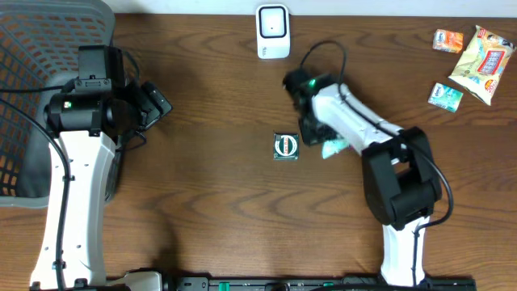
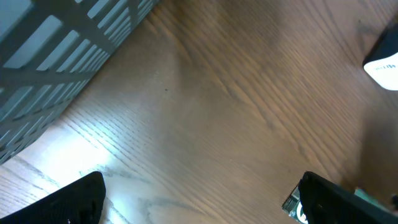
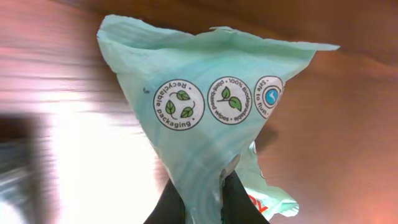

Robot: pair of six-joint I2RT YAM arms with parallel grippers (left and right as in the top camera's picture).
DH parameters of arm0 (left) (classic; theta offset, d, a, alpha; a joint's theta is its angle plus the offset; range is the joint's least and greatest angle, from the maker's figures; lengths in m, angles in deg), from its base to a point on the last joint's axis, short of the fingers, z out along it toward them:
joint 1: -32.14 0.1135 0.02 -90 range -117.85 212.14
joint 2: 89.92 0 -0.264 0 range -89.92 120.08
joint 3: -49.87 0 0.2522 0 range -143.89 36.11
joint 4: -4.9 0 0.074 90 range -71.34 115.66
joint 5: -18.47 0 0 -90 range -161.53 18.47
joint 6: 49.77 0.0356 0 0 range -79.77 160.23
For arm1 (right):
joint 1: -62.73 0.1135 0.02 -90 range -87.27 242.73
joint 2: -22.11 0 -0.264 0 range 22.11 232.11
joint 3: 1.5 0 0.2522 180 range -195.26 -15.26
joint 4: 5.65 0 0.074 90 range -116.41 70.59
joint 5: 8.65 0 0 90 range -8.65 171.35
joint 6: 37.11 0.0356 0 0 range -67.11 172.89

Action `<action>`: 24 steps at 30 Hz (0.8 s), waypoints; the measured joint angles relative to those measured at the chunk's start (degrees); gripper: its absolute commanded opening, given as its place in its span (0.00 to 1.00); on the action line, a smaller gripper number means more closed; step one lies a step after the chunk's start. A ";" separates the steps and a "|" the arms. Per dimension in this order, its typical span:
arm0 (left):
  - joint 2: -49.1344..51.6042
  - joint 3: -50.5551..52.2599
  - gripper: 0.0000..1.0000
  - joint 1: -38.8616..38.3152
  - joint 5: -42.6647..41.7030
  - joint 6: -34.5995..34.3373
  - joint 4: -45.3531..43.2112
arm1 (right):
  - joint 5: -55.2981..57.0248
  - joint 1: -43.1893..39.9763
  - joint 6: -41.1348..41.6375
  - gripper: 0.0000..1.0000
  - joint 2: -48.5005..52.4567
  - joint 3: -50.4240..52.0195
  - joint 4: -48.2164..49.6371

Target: Scan the item barcode

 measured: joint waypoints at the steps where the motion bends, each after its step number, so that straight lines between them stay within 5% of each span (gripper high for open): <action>1: 0.00 0.00 0.98 0.00 0.00 0.00 0.04 | -4.39 -0.96 -1.84 0.01 0.00 -1.68 -0.39; 8: 0.00 0.00 0.98 0.00 0.00 0.00 0.02 | -41.62 -10.93 -17.14 0.01 0.00 -5.86 0.07; 15: 0.00 0.00 0.98 0.00 0.00 0.00 0.02 | -59.58 -18.34 -22.40 0.03 -0.02 3.78 5.11; 19: 0.00 0.00 0.98 0.00 0.00 0.00 0.02 | -65.46 -21.99 -23.30 0.18 0.00 12.02 8.81; 20: 0.00 0.00 0.98 0.00 0.02 0.00 0.02 | -66.64 -23.23 -23.45 0.30 0.00 13.49 9.07; 24: 0.00 0.00 0.98 0.00 0.00 0.00 0.00 | -66.12 -28.33 -22.91 0.39 0.00 14.05 7.76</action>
